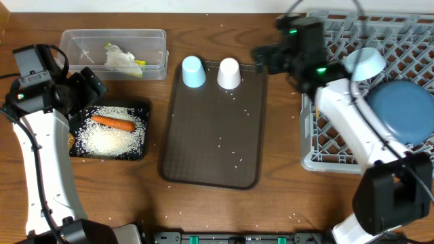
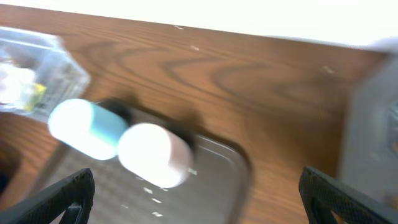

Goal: Sort waste into correct bins and load items into the dishwasher rack
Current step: 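Move the right gripper to the white cup and grasp it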

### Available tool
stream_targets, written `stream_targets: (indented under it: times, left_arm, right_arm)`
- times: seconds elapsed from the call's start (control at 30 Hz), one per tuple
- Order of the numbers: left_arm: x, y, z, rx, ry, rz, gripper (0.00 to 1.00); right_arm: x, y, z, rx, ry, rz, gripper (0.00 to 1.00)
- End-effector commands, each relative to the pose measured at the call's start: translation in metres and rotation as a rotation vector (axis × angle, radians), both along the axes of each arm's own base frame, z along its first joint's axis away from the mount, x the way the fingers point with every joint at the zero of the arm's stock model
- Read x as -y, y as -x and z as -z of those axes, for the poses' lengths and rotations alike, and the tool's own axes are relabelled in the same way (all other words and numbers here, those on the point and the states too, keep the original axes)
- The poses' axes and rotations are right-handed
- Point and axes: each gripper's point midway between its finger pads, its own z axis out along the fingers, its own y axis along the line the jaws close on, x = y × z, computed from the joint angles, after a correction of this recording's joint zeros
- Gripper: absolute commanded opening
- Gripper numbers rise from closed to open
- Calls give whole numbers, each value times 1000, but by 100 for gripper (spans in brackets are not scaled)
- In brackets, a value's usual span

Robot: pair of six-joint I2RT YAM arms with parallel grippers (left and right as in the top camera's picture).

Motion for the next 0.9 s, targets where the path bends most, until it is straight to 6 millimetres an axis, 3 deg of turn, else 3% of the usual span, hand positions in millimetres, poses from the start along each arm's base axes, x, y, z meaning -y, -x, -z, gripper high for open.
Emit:
stream_targets:
  times: [0.0,0.27,0.4,0.57,0.87]
  left_arm:
    - [-3,-1,-8,19,-10,-11,98]
    - [-3,-1,-8,19,-10,-11,98]
    - [-3,-1,-8,19,-10,-11,98]
    - [-3,-1,-8,19,-10,-11,98]
    - [-3,-1,-8,19,-9,-11,98]
  right_arm:
    - [-24,-3,2,51,45,-3,99]
    - [-74,-13,57,-30,67,-163,99]
    - [-83,-32,74,-85,104,-157,99]
    - [-88,-44,81,-102,112,-156,99]
    - [-95,-24,118,-209,156,-185,99]
